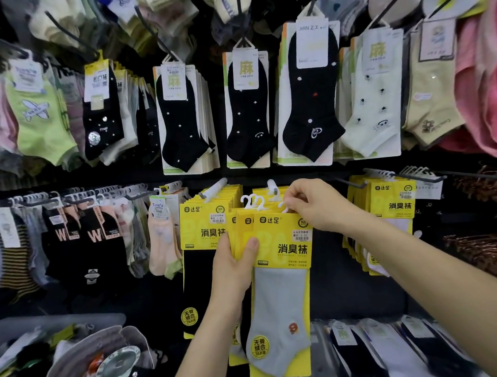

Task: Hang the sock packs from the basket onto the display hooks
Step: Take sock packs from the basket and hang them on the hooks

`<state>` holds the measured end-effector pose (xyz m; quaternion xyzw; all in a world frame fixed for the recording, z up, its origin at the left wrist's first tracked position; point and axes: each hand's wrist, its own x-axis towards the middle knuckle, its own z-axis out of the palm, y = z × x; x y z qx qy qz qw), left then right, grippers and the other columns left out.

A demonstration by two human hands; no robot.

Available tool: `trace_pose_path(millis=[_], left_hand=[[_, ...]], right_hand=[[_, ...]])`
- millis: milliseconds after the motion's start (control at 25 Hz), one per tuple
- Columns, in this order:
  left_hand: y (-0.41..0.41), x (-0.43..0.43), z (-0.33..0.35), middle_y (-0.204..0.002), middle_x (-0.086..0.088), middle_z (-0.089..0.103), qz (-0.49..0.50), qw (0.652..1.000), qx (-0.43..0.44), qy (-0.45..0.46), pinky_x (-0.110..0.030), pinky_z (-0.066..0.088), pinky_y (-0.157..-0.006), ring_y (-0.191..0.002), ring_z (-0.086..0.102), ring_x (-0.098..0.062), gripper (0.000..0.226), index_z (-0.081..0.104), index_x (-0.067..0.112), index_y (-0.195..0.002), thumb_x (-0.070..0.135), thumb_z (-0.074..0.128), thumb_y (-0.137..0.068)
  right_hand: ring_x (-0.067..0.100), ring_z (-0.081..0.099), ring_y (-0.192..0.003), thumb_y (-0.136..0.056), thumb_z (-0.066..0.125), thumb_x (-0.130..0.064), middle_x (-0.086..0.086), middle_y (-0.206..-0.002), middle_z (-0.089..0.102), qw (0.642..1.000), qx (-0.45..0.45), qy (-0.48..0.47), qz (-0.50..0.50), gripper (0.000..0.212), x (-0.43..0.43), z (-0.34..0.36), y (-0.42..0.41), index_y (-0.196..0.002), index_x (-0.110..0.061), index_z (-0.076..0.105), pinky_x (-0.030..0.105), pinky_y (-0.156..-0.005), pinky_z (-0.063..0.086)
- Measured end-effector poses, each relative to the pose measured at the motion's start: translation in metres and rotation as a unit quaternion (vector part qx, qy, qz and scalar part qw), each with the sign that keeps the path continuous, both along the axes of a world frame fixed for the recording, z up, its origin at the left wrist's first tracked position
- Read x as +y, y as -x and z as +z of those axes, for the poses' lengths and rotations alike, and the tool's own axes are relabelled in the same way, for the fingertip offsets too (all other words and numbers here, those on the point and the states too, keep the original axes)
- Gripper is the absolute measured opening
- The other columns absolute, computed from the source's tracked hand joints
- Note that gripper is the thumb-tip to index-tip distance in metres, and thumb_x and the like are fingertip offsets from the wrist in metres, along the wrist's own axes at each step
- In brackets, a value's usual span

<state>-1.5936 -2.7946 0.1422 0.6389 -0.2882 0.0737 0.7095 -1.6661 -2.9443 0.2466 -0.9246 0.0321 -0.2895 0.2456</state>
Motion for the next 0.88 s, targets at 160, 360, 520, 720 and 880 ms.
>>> trace_pose_path(millis=[160,360,520,720,880], left_hand=[[-0.007,0.014,0.007,-0.099,0.016,0.062,0.030,0.999,-0.009,-0.015,-0.002,0.043,-0.063,-0.090,0.058,0.005,0.013,0.052,0.031,-0.101,0.023,0.056,-0.092],[-0.024,0.046,0.019,-0.110,-0.002,0.065,0.065,0.997,-0.001,0.031,-0.037,0.050,-0.090,-0.104,0.061,-0.020,0.019,0.056,0.024,-0.110,0.016,0.054,-0.093],[-0.032,0.063,0.022,-0.114,-0.007,0.065,0.088,0.995,0.013,0.044,-0.045,0.049,-0.094,-0.107,0.061,-0.025,0.026,0.055,0.016,-0.118,0.020,0.055,-0.093],[-0.026,0.056,0.024,-0.102,0.006,0.066,0.084,0.996,-0.004,0.028,-0.021,0.051,-0.074,-0.096,0.063,-0.012,0.014,0.056,0.023,-0.106,0.020,0.055,-0.093],[-0.022,0.044,0.026,-0.104,-0.006,0.068,0.073,0.997,-0.014,-0.001,-0.028,0.054,-0.079,-0.096,0.065,-0.020,0.025,0.059,0.008,-0.112,0.021,0.057,-0.091]], right_hand=[[0.016,0.057,-0.079,-0.095,0.048,-0.020,0.000,-0.087,0.064,0.999,-0.011,-0.028,-0.032,0.016,-0.001,0.002,-0.010,-0.087,-0.013,0.060,0.033,-0.074,0.049],[0.019,0.041,-0.062,-0.091,0.044,-0.009,0.001,-0.064,0.050,0.997,-0.010,-0.035,-0.075,0.025,-0.007,0.019,-0.030,-0.087,0.010,0.060,0.028,-0.054,0.033],[0.018,0.040,-0.057,-0.091,0.046,-0.009,-0.015,-0.059,0.049,0.996,0.004,-0.044,-0.073,0.026,-0.005,0.018,-0.043,-0.086,0.011,0.062,0.024,-0.048,0.032],[0.014,0.057,-0.075,-0.090,0.055,-0.017,0.006,-0.090,0.069,0.993,-0.015,-0.065,-0.099,0.016,-0.010,0.011,-0.046,-0.086,-0.010,0.069,0.028,-0.064,0.048],[0.002,0.054,-0.067,-0.083,0.061,-0.040,-0.011,-0.070,0.060,0.985,-0.152,-0.050,-0.066,0.019,0.005,0.004,-0.030,-0.070,-0.026,0.059,0.025,-0.062,0.045]])
